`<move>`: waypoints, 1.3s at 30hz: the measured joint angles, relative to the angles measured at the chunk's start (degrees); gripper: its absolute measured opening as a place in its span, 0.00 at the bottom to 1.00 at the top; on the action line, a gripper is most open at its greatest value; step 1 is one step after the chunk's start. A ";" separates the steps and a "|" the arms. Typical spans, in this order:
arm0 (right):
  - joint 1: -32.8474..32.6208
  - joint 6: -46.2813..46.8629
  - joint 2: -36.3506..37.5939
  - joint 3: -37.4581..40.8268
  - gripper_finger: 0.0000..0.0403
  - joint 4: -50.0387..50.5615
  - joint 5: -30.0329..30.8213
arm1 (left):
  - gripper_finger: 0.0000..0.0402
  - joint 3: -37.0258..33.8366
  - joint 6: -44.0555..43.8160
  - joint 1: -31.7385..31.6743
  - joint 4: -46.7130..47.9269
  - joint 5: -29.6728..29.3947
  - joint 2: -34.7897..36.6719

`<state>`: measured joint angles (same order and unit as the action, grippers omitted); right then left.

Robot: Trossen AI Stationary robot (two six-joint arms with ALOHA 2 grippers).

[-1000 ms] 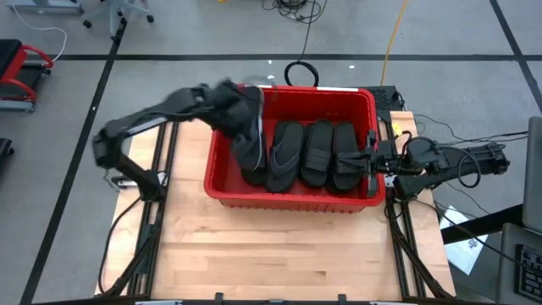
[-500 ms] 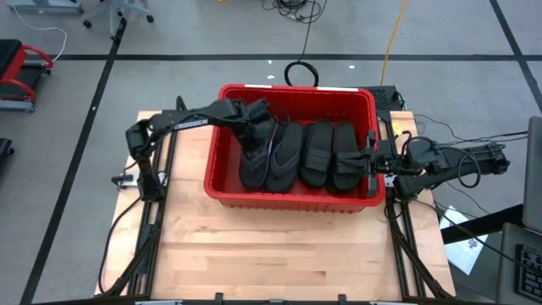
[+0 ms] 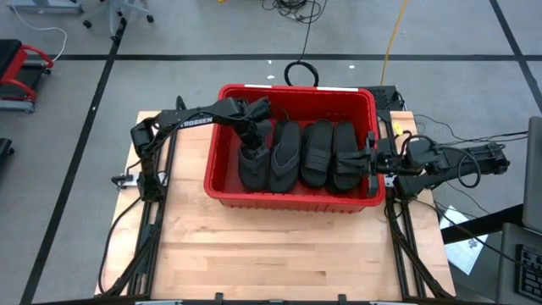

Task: Pick and place slides into bin
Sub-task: Put the left black flip flop into the red bin, then return to Home Position

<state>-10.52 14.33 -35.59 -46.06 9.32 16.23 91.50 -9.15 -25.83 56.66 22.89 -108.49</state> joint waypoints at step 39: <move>-0.02 -0.02 0.00 0.00 0.00 2.34 -2.99 | 0.18 -1.57 -1.45 2.28 -0.38 0.03 0.08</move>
<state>-10.55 14.31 -35.59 -46.06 11.66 13.23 89.93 -10.60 -23.55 56.28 22.93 -108.41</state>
